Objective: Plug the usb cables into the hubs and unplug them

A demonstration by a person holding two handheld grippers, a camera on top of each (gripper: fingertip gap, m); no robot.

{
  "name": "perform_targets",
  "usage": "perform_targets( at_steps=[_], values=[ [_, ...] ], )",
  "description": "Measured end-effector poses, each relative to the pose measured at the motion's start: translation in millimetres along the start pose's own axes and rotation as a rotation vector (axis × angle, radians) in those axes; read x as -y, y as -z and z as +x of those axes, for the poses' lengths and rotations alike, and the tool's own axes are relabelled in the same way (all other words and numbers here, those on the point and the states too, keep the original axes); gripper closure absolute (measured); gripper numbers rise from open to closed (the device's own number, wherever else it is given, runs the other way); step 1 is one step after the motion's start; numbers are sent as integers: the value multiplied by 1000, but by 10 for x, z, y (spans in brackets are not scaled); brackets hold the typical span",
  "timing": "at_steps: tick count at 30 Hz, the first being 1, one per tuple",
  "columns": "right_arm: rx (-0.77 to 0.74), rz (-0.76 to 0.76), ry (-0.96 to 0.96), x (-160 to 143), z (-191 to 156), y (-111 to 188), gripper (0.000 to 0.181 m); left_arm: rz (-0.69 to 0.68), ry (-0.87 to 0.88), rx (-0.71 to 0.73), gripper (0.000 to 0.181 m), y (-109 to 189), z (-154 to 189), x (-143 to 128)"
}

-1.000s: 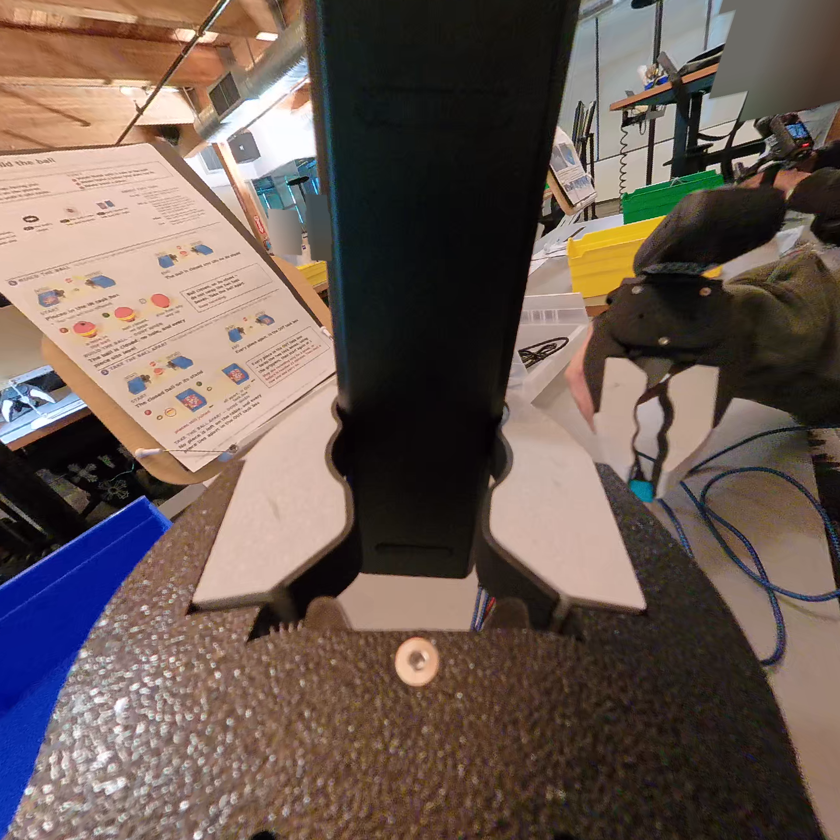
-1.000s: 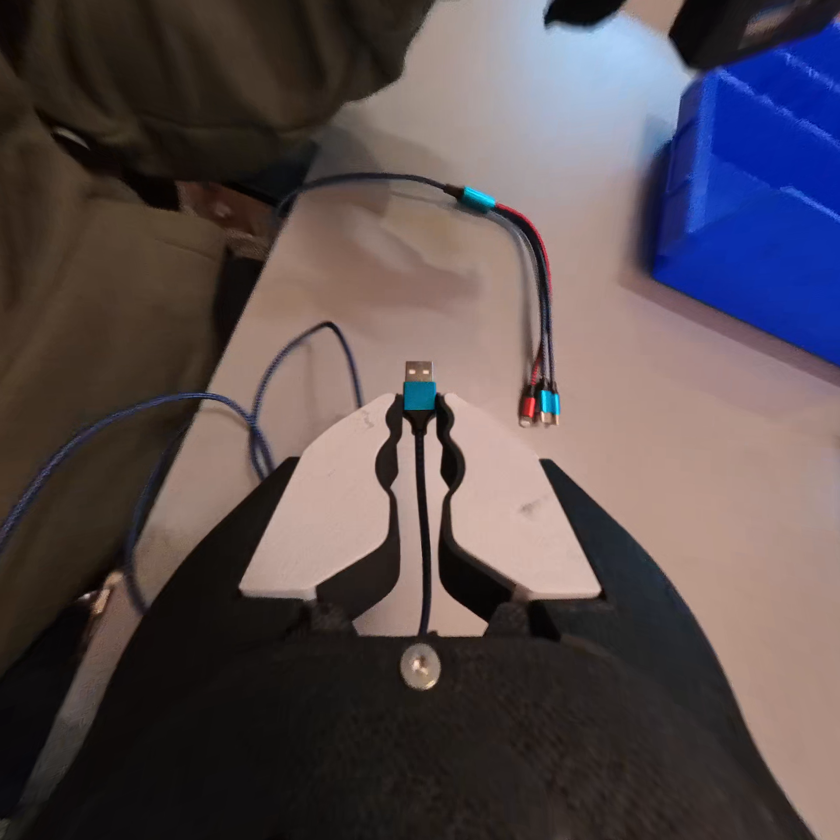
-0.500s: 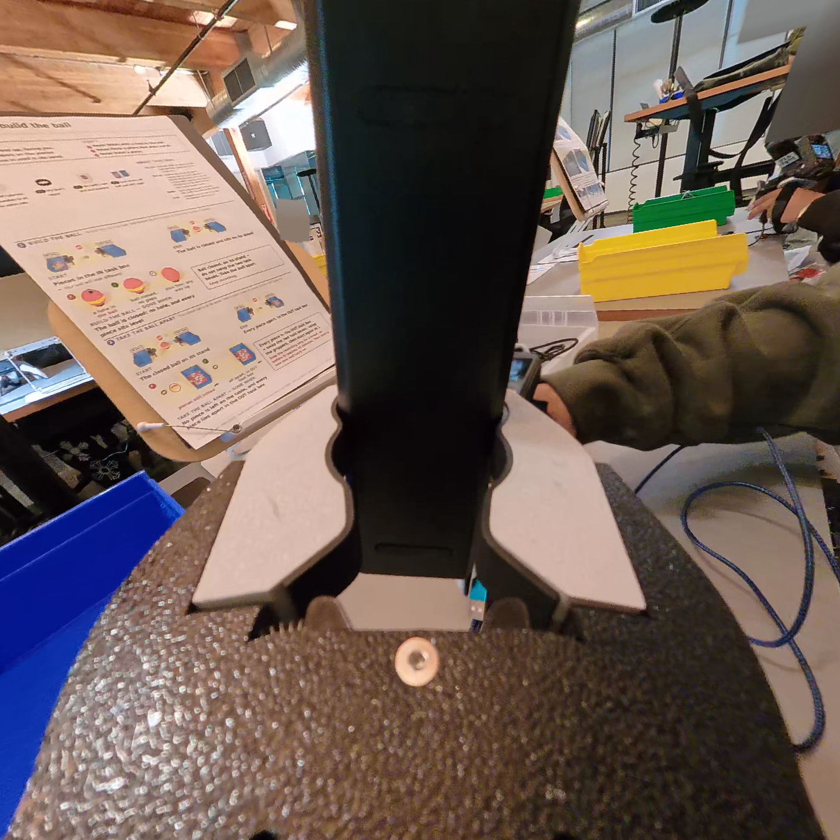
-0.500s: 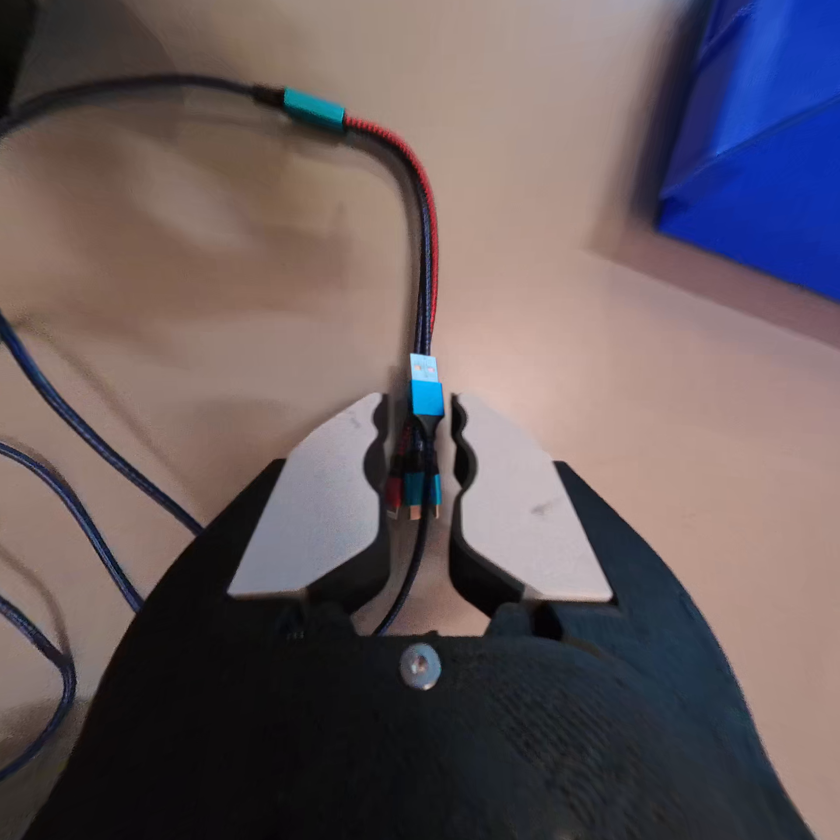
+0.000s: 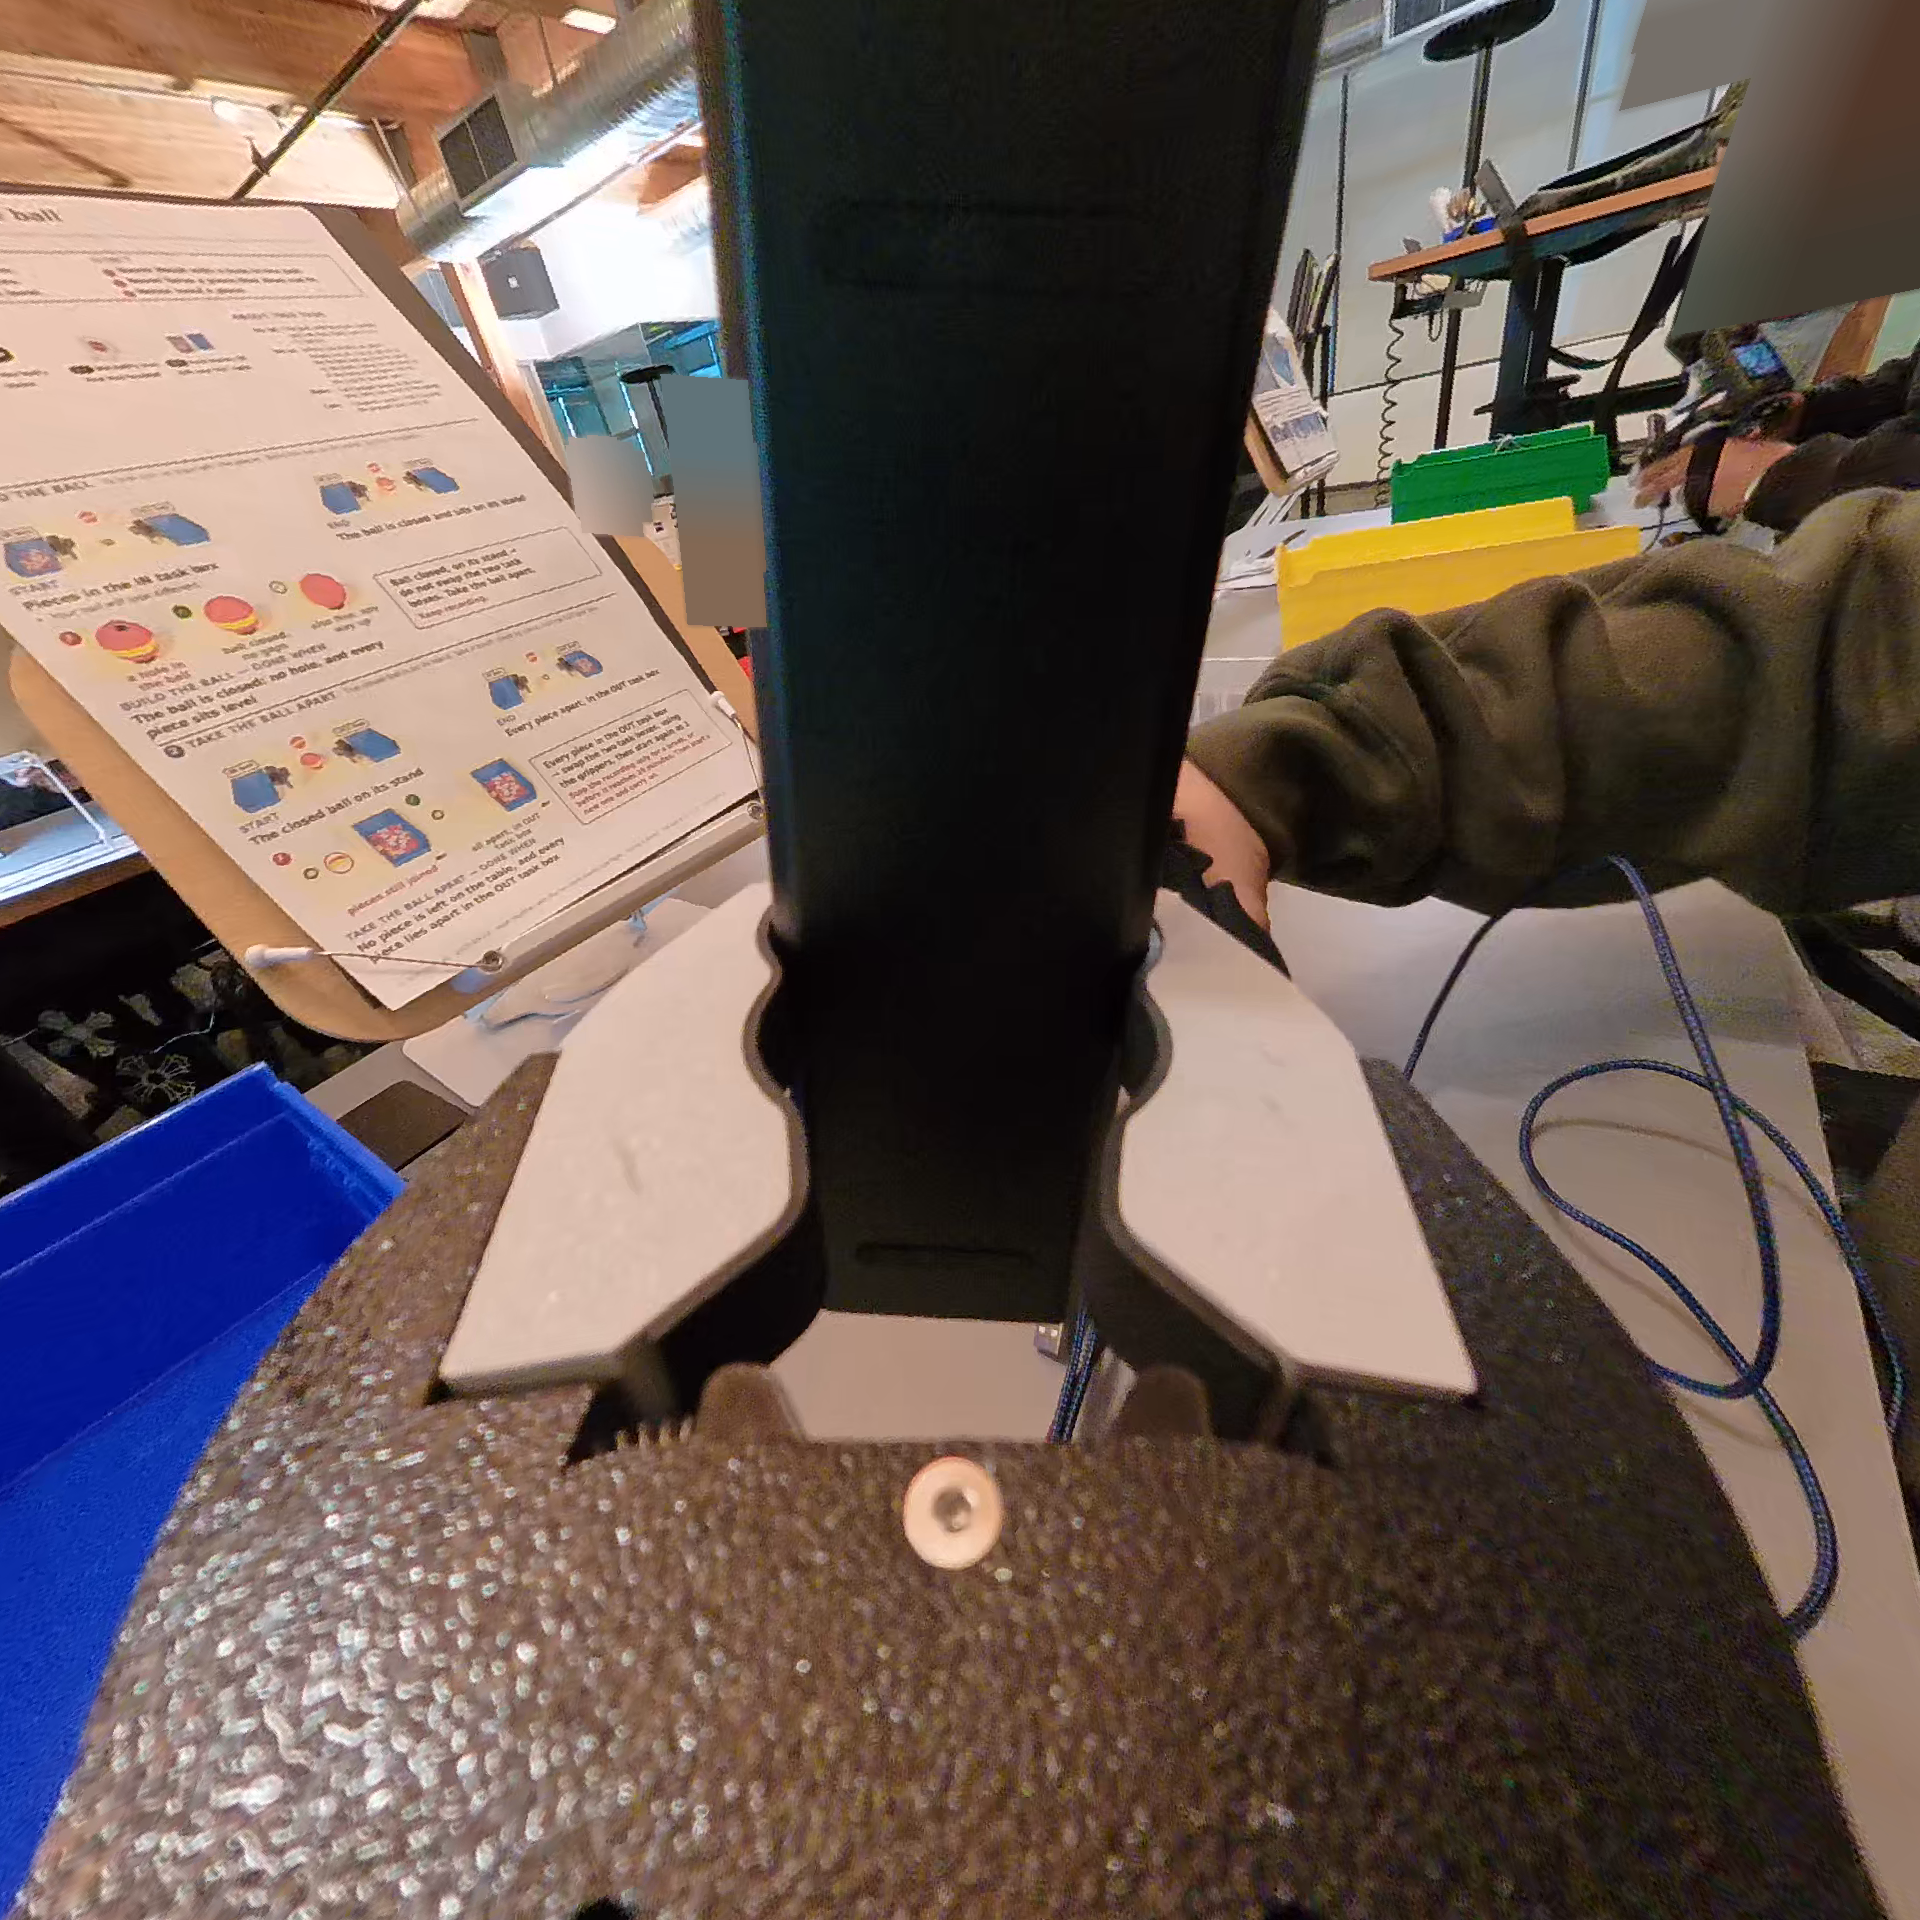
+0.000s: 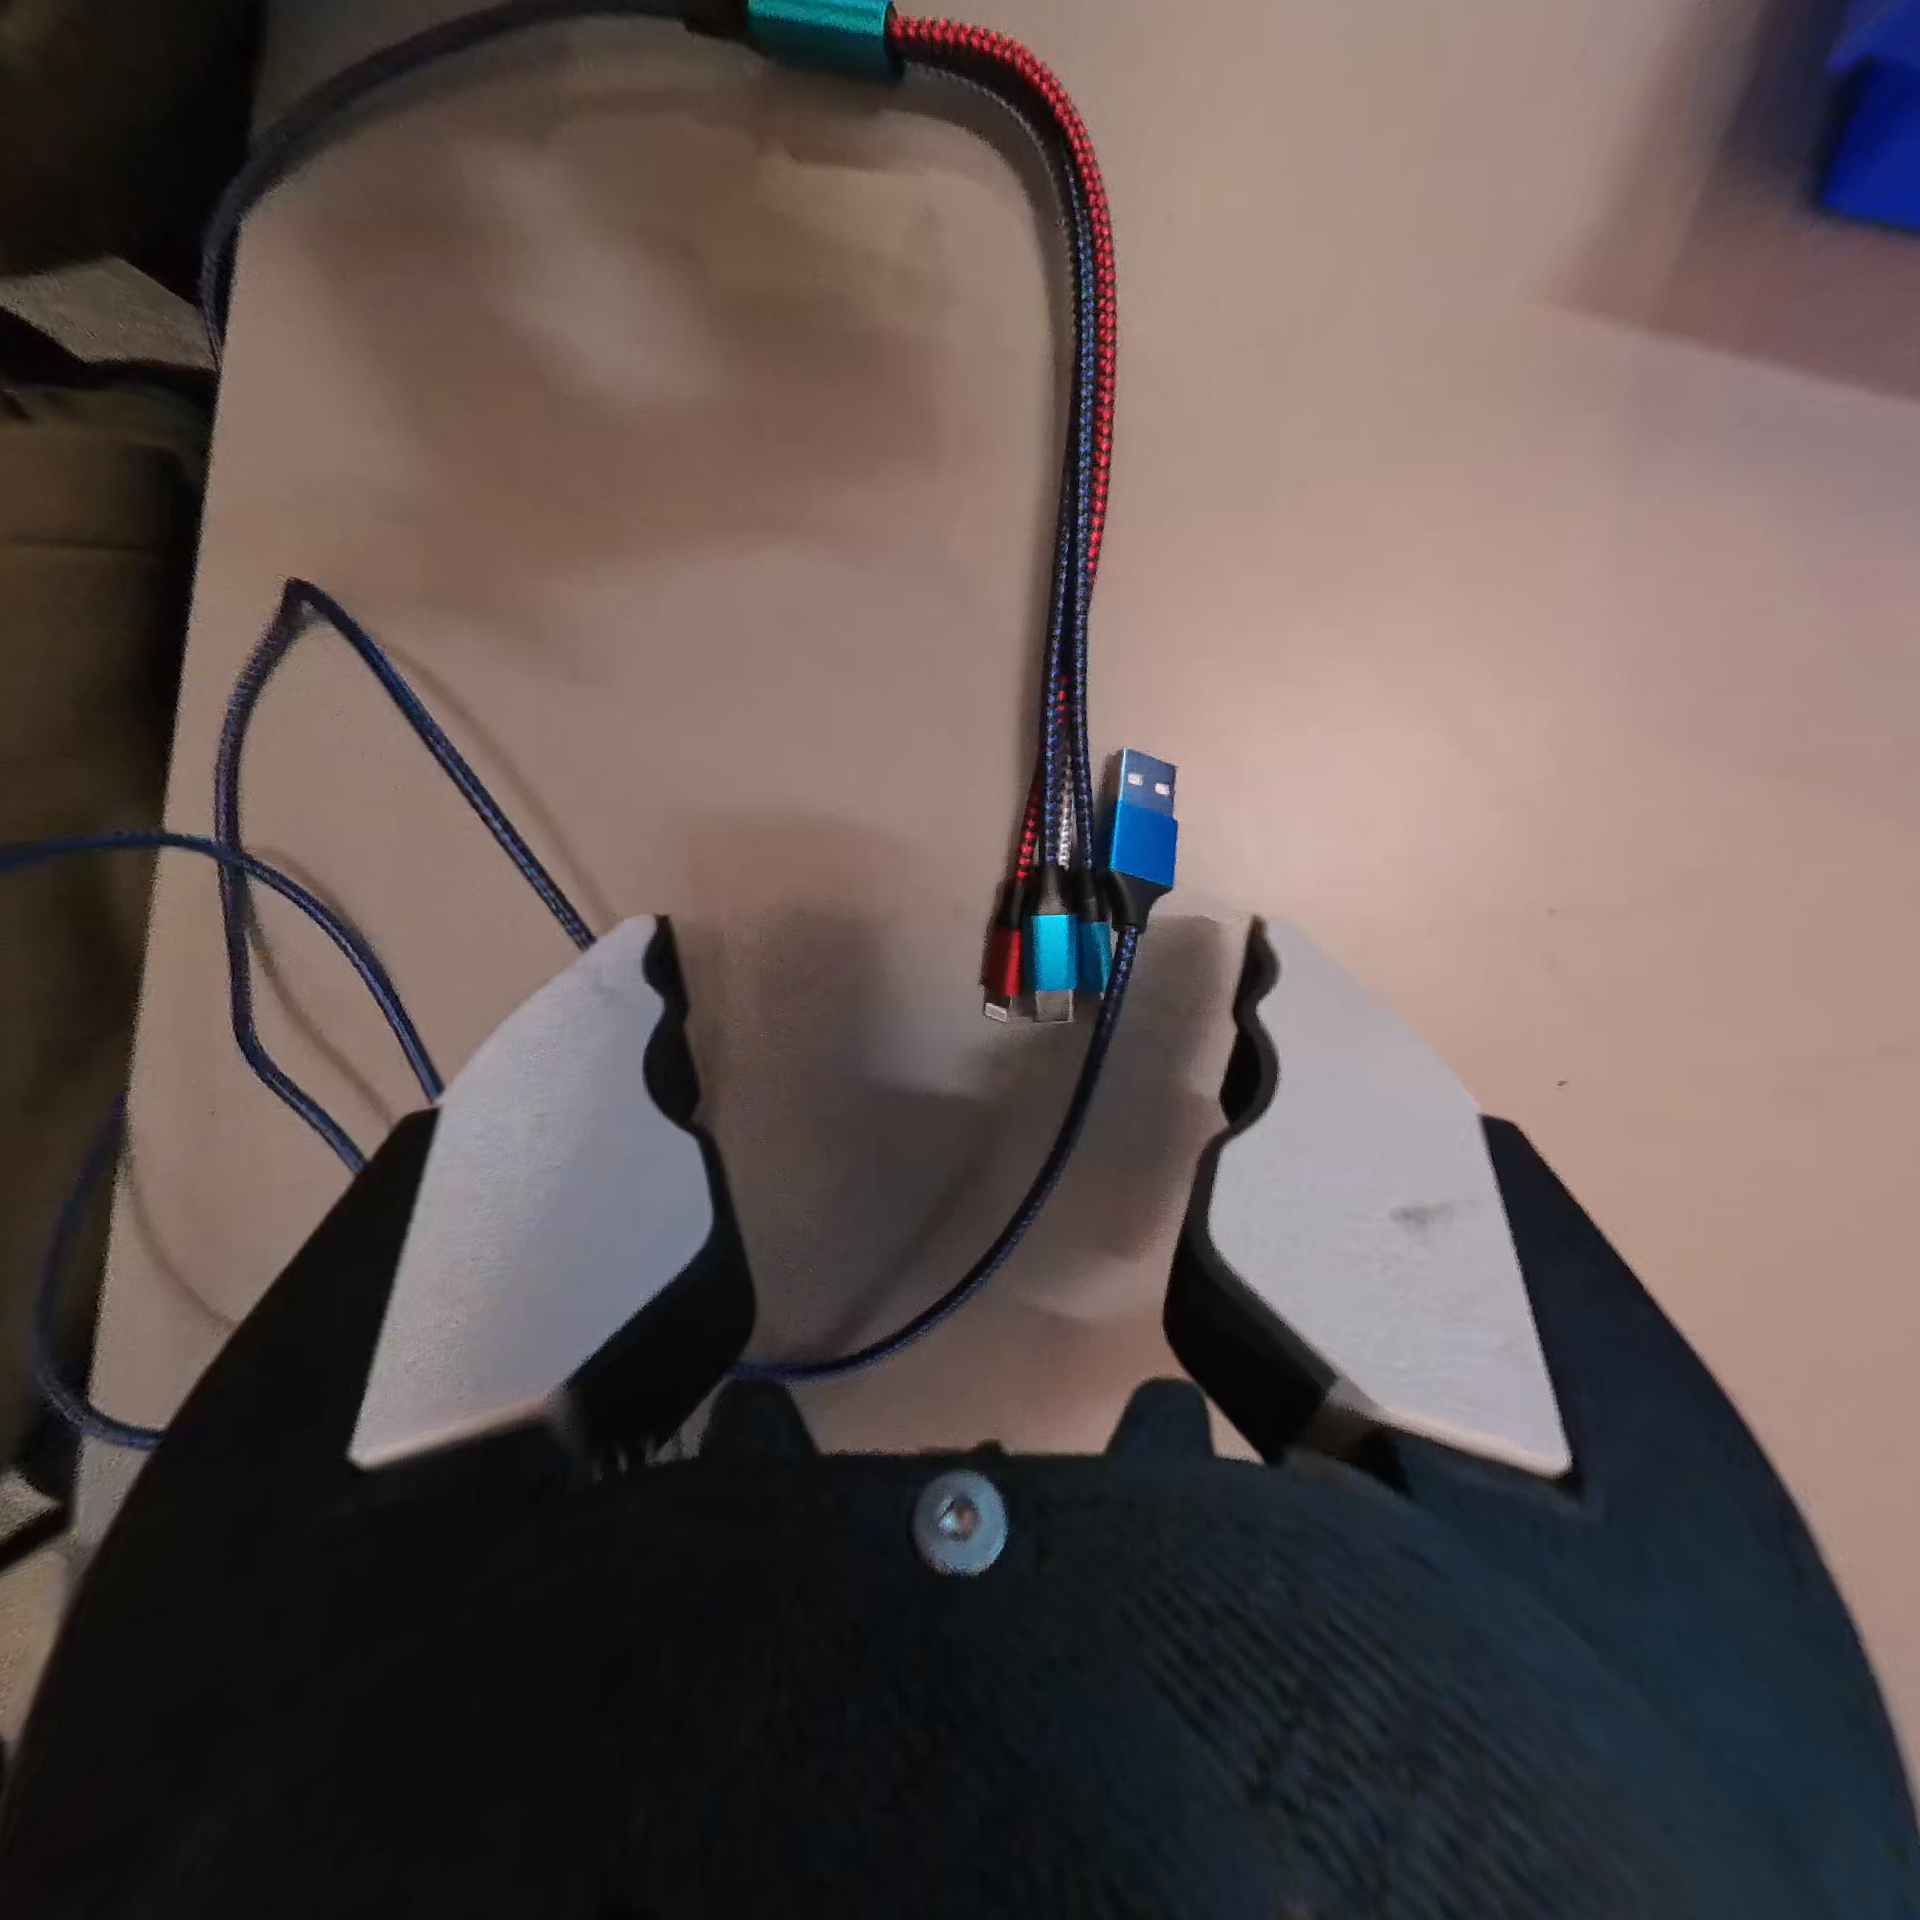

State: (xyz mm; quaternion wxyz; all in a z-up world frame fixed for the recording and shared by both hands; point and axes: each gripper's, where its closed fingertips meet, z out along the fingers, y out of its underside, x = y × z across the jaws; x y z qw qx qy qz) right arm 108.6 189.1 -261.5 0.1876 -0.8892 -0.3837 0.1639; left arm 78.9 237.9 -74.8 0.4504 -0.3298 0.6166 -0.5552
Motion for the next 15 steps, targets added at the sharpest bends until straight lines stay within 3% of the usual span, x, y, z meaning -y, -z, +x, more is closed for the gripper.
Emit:
perform_targets(
  at_steps=[2,4,6,7,11,15],
  values=[
    [1,-15,-29,4,-10,-57,85,5,3,-4,122,1,1,3],
    [-111,-48,-9,-16,128,-121,93,5,8,-10,122,-5,5,-4],
    [-205,-64,0,-11,251,-156,117,-1,6,-11,122,-9,7,-16],
    [-242,-60,2,11,299,-168,120,-5,5,-12,122,-10,10,-20],
    [-250,-67,48,51,247,-205,160,0,1,-15,122,6,16,-5],
    [-220,-124,89,10,168,-208,169,11,8,-9,121,34,-9,4]
  ],
)
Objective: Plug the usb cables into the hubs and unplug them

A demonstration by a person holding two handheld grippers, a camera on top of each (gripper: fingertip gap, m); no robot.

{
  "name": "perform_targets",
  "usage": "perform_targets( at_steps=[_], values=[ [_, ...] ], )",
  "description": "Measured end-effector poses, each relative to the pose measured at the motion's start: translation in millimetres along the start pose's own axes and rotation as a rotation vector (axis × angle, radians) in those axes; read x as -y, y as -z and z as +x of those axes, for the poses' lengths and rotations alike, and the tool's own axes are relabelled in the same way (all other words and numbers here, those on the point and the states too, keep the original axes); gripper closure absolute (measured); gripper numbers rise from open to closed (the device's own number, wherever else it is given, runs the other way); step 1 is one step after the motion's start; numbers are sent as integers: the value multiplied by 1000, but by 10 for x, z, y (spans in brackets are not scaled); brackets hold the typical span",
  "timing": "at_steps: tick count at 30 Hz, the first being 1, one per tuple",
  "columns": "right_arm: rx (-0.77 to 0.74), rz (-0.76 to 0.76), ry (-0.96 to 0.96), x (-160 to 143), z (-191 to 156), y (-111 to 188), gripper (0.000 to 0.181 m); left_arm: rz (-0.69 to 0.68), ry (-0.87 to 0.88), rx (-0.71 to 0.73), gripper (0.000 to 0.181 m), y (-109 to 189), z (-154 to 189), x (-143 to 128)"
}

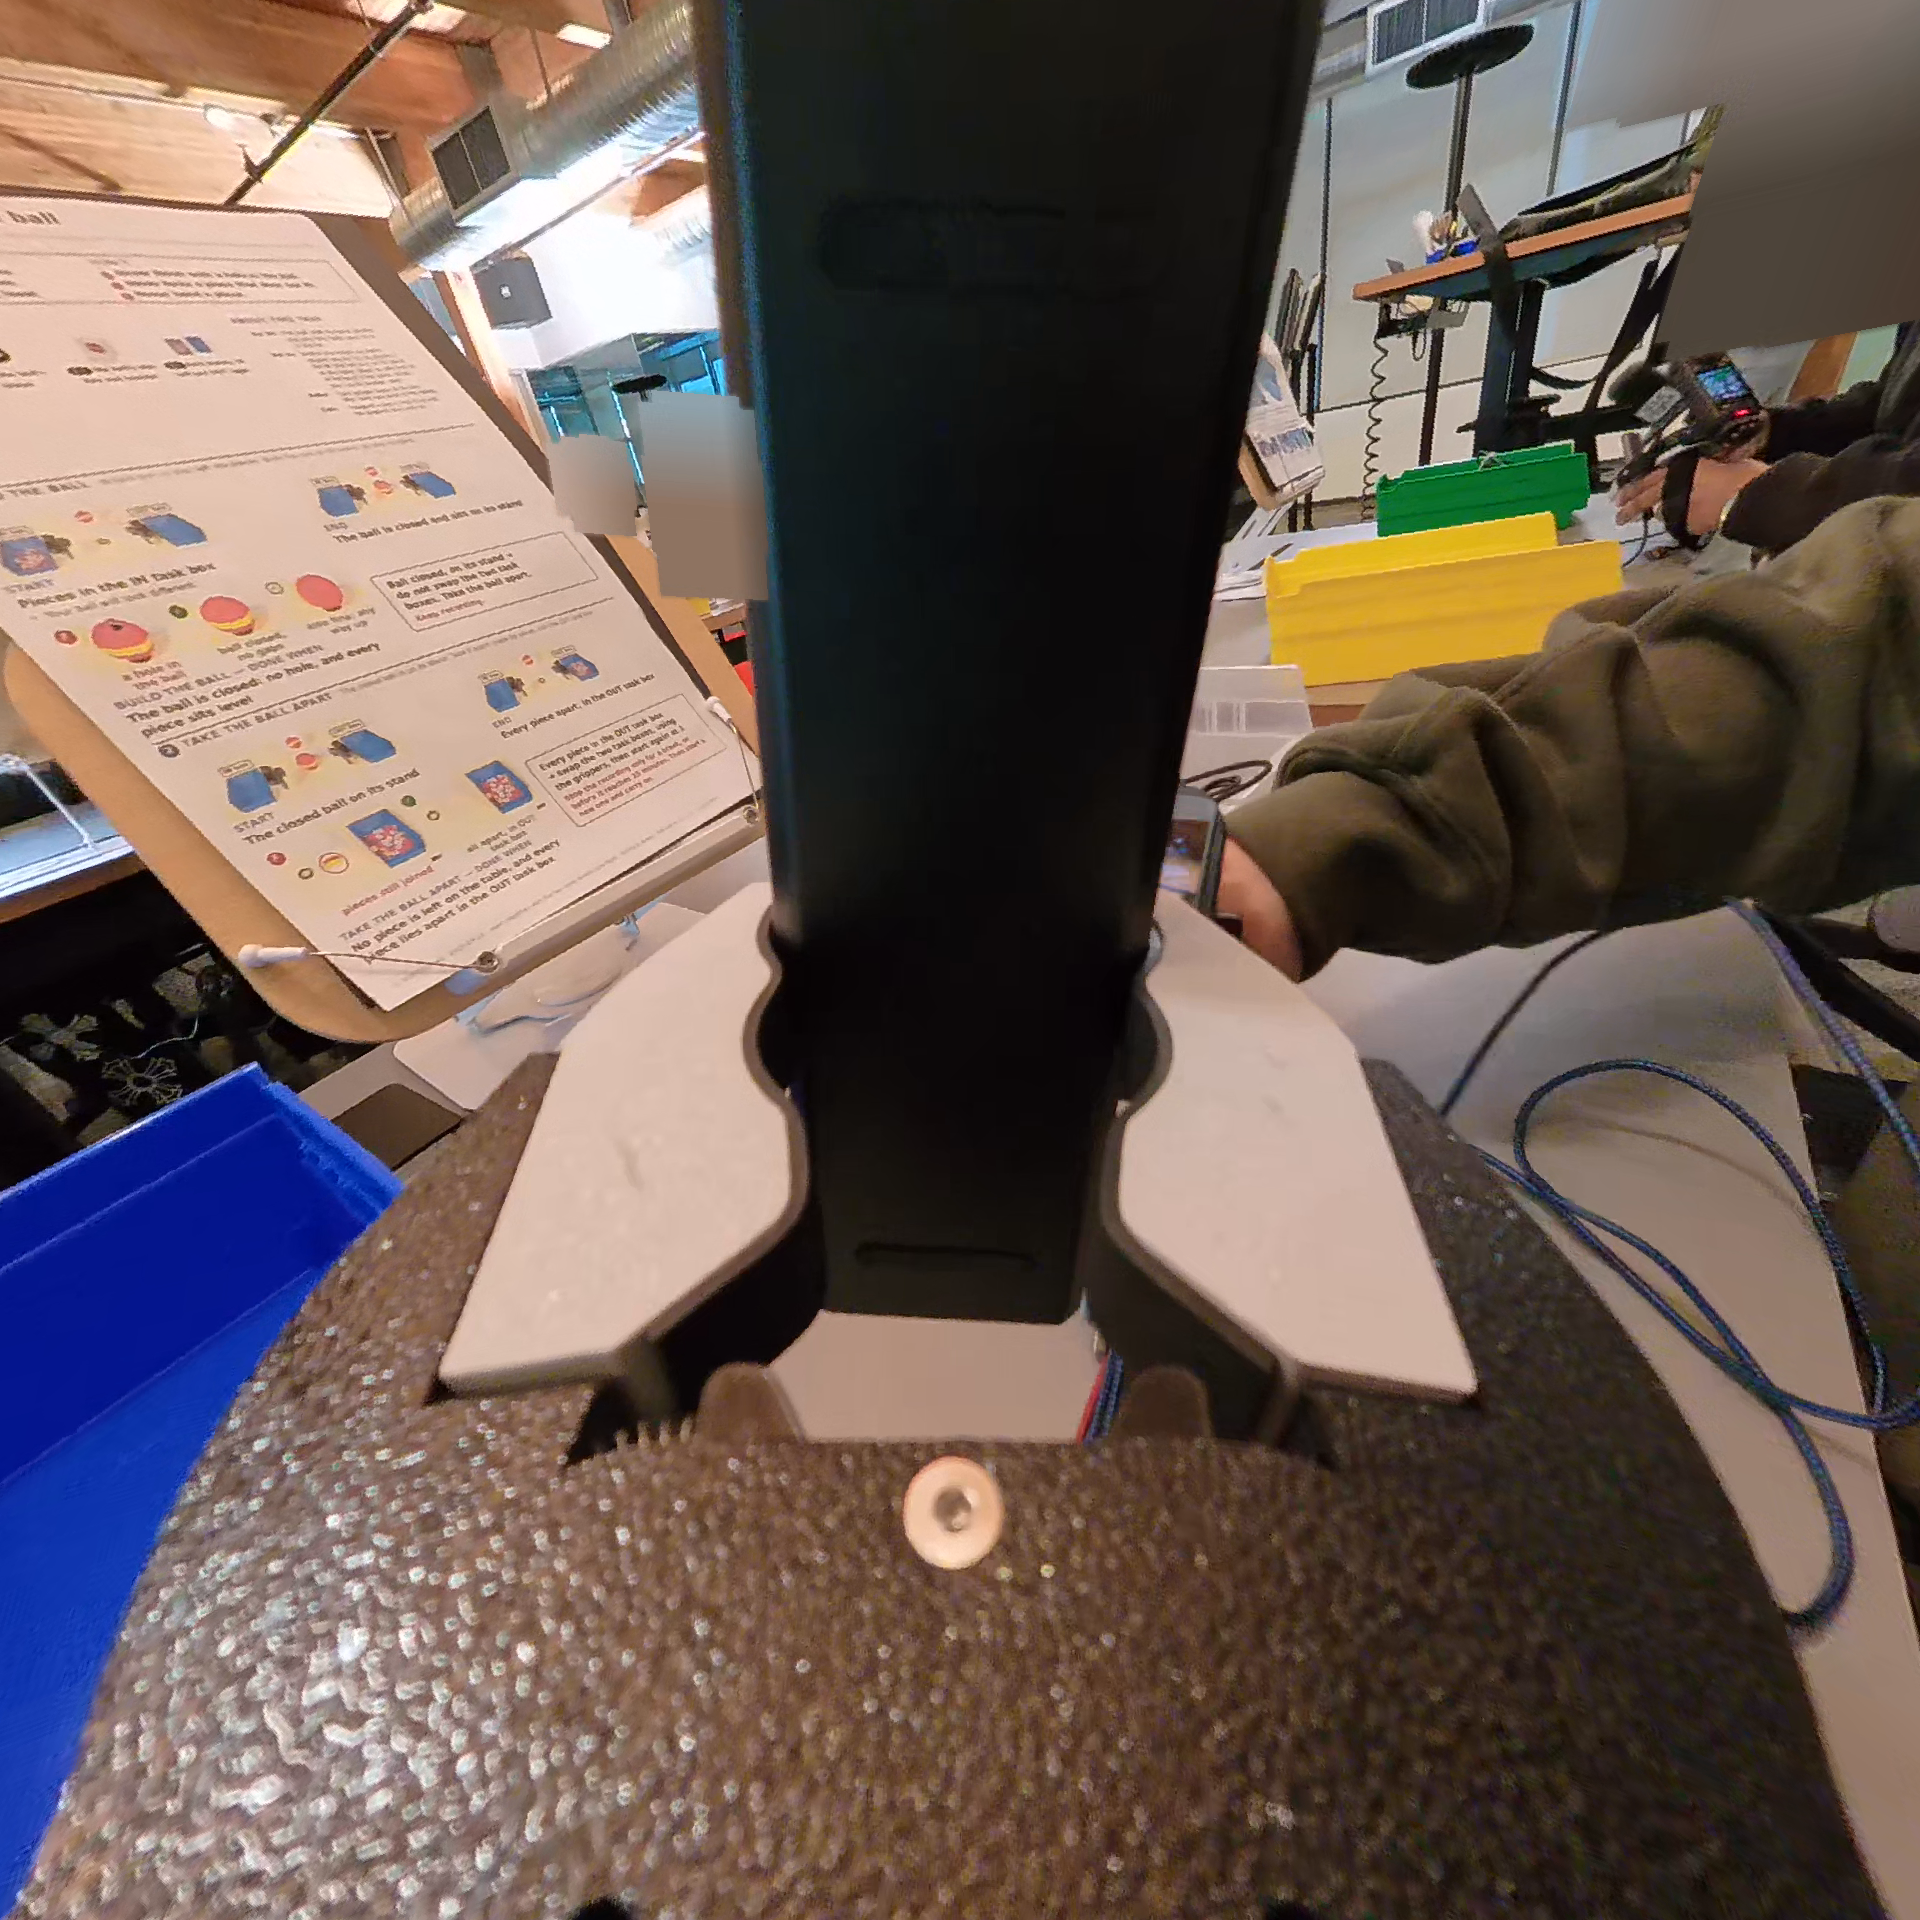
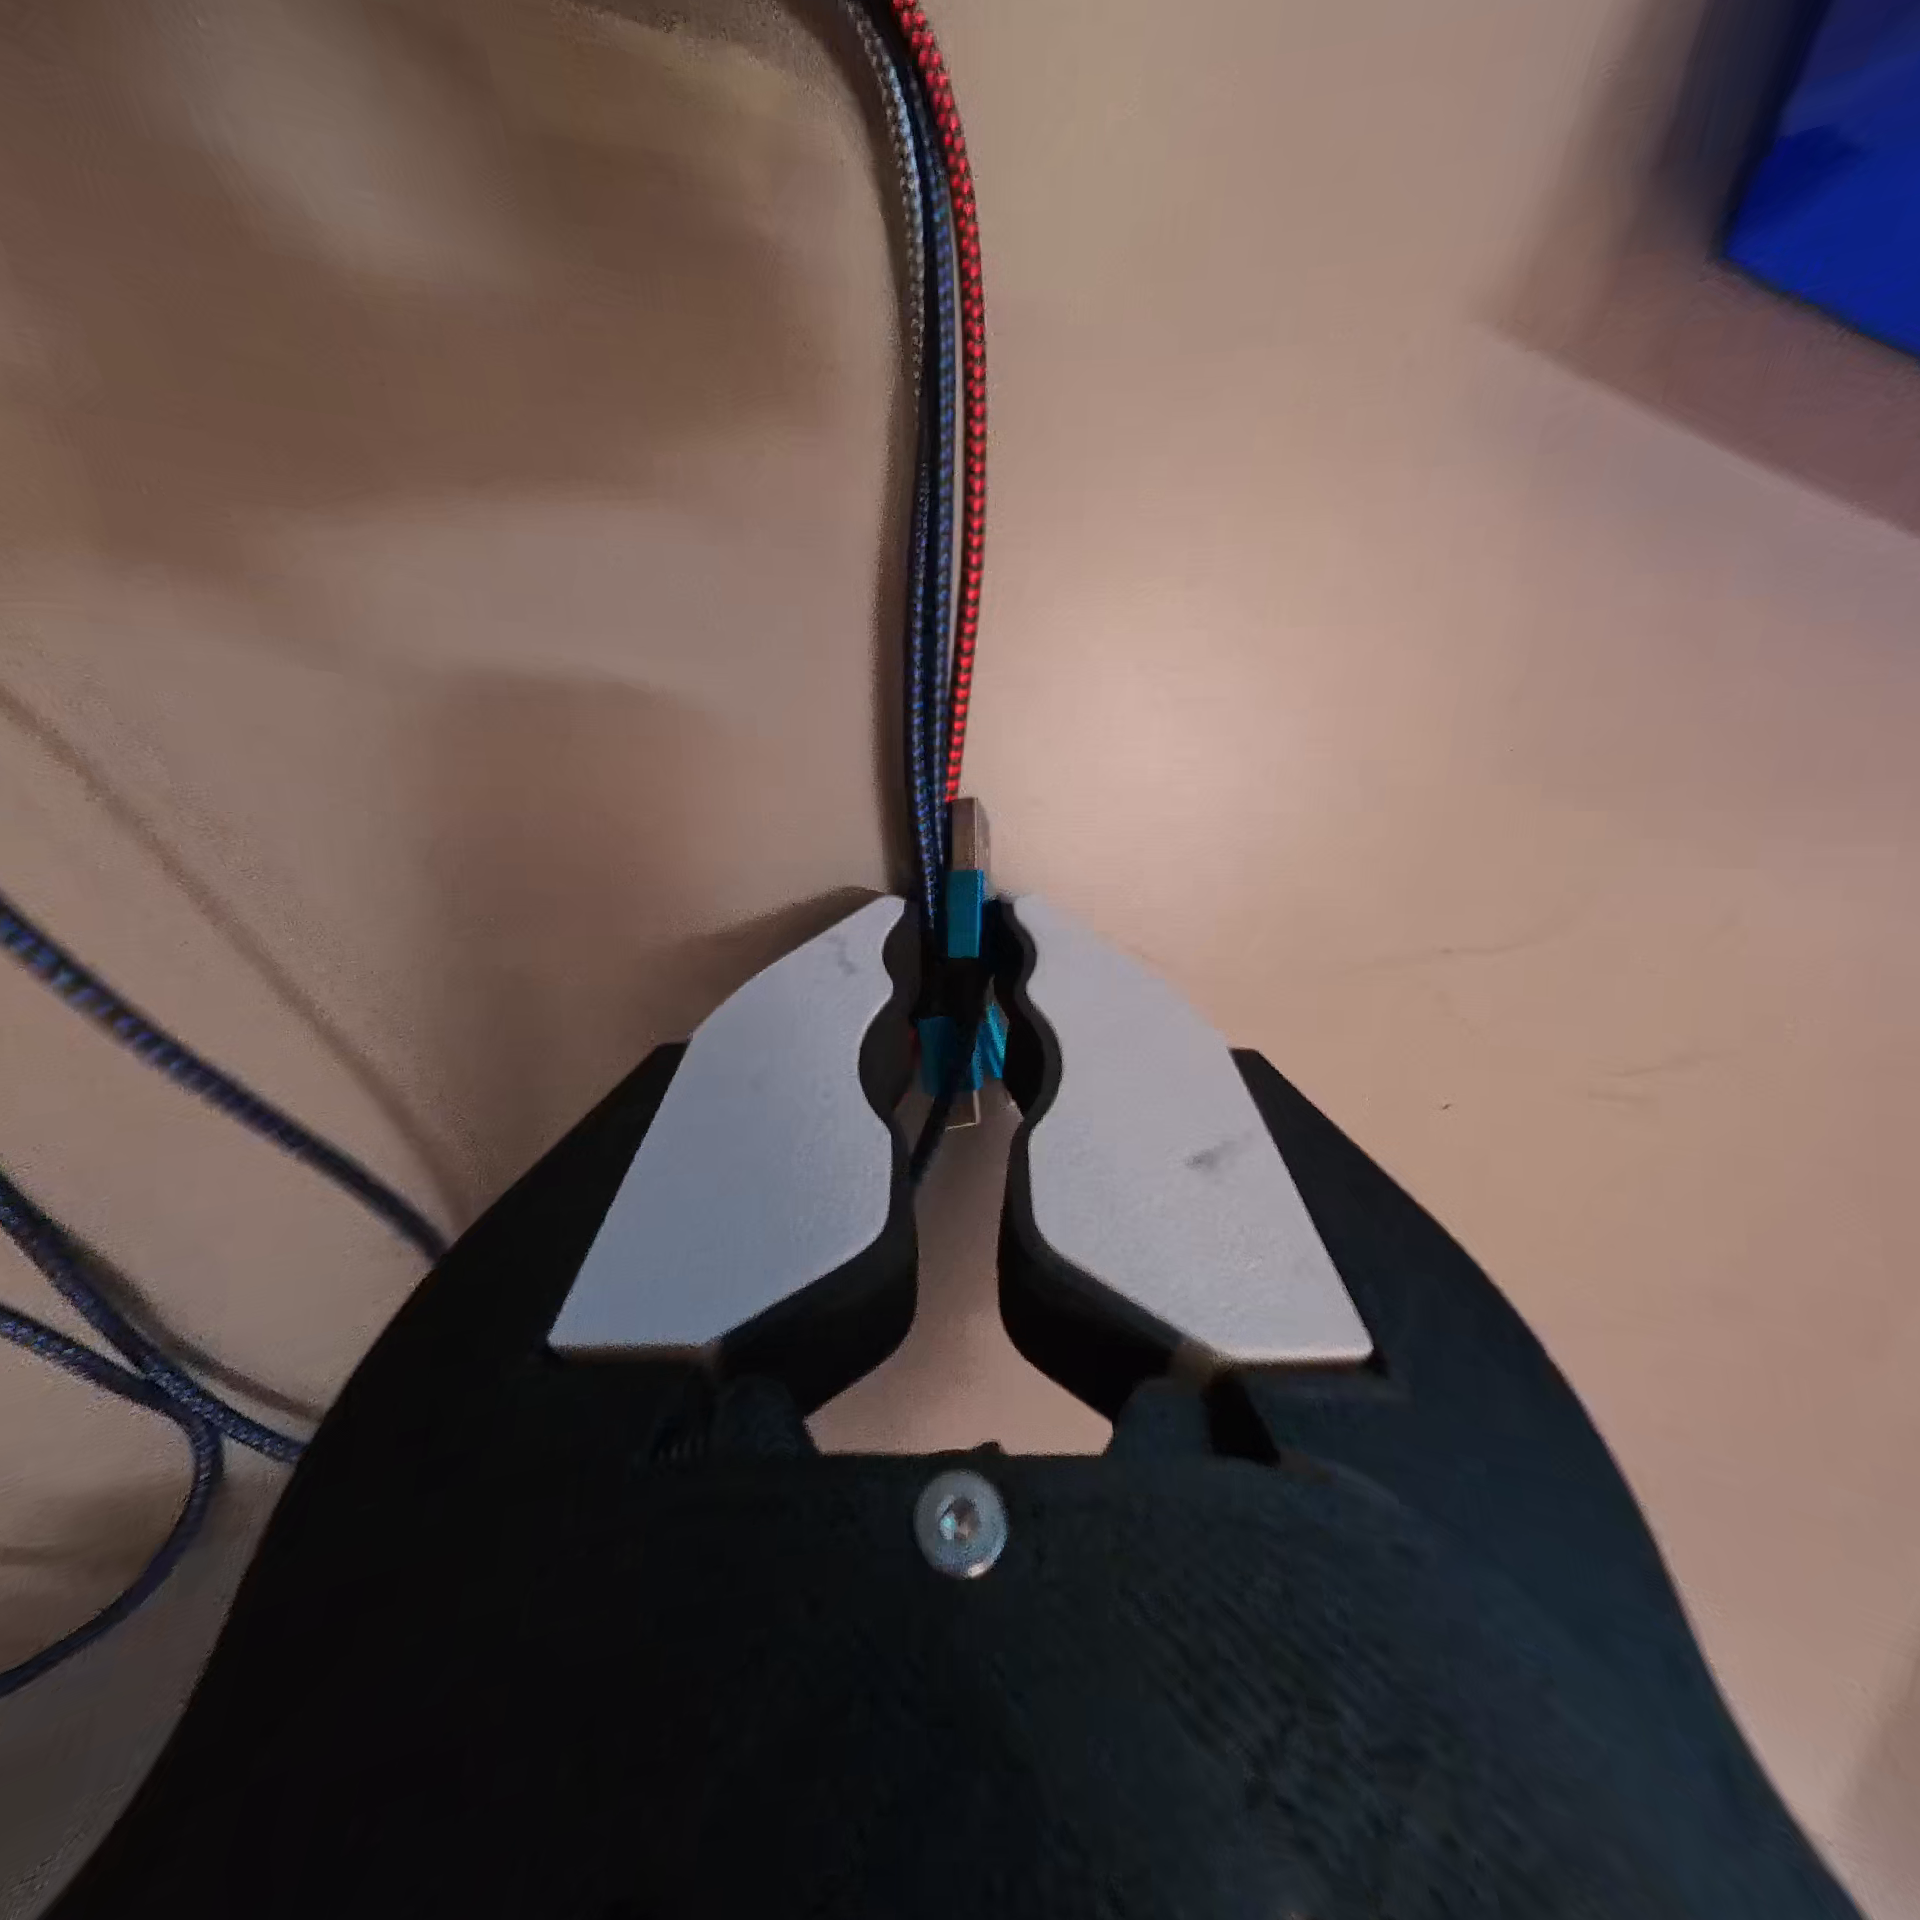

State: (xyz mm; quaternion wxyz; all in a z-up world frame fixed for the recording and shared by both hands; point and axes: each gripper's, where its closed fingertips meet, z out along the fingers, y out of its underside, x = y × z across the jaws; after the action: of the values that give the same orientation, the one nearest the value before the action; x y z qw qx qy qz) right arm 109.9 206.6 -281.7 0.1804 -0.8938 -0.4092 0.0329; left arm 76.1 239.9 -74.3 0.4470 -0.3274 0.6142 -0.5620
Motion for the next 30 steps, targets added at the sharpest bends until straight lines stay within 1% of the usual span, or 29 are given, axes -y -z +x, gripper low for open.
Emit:
perform_targets(
  at_steps=[3,4,6,9,12,16,17,19,21,22,25,27,28,30],
  values=[
    [-25,-42,42,-77,17,51,170,1,7,8,122,28,-30,-15],
    [-64,-69,66,-133,79,122,170,1,7,13,122,41,-42,-16],
    [-147,-77,71,-206,248,372,170,4,11,24,122,78,-71,-11],
    [-261,-10,19,-270,522,977,170,20,20,42,121,134,-116,11],
    [-402,54,-39,-398,764,1722,170,33,31,58,121,171,-156,26],
    [-610,125,-107,-585,980,2713,172,33,36,58,121,164,-164,14],
    [-642,144,-131,-631,1007,2956,172,31,37,57,121,156,-161,9],
    [-754,194,-157,-701,1084,3498,175,25,38,49,121,132,-142,-4],
    [-795,245,-191,-753,1067,3990,175,18,37,43,121,108,-123,-16],
    [-857,262,-188,-785,1075,4260,175,14,39,40,121,95,-115,-22],
    [-974,240,-178,-948,1024,4885,175,5,37,28,121,52,-85,-37],
    [-998,239,-192,-1043,966,5150,175,-3,37,21,121,21,-67,-55],
    [-1013,224,-199,-1114,953,5227,175,-7,38,18,122,3,-59,-66],
    [-979,126,-213,-1337,914,5154,175,-16,42,6,121,-34,-35,-90]
  ],
)
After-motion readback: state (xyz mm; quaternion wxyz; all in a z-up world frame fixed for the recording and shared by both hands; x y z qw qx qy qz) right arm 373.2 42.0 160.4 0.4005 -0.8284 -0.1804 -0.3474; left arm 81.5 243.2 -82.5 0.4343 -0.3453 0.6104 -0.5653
